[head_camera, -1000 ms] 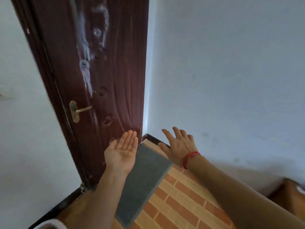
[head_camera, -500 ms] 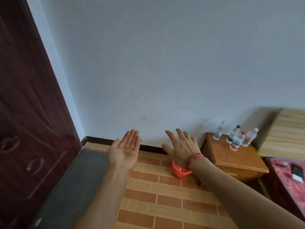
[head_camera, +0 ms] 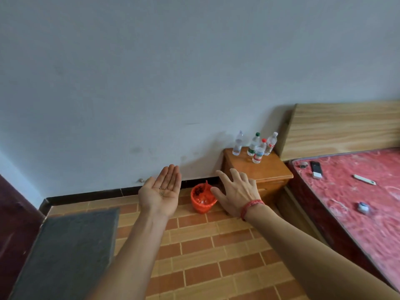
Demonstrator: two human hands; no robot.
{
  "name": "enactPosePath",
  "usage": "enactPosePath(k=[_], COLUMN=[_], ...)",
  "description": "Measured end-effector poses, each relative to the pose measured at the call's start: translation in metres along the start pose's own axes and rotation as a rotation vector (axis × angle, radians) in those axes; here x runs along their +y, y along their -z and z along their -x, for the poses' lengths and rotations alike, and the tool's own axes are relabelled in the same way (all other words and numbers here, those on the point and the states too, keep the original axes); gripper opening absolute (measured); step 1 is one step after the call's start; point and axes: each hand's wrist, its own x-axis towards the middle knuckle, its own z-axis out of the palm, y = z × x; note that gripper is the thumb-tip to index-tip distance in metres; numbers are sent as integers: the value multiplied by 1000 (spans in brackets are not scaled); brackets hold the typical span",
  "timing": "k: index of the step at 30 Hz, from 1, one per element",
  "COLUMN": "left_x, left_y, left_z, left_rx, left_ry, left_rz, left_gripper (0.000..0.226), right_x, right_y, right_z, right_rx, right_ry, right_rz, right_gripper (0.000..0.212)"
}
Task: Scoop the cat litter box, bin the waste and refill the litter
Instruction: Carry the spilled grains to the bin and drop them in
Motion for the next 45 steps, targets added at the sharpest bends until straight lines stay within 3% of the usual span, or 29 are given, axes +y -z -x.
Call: enactPosePath(k=[13,27,45], left_x=[-30,-92,-99], left_y=[-11,-67,-67], left_z=[-78,-265,-469], left_rx=[0,123,320], left_ry=[70,47,149], left_rz=[-37,-39,-94], left_gripper=[40,37,41], right_x=[44,144,169], right_y=[-27,-79,-163], right_z=[-55,-242,-416], right_rx=[-53,-176,-380], right_ry=[-97,-52,-116], right_rz=[-30,-47,-47], right_gripper=[59,60,62])
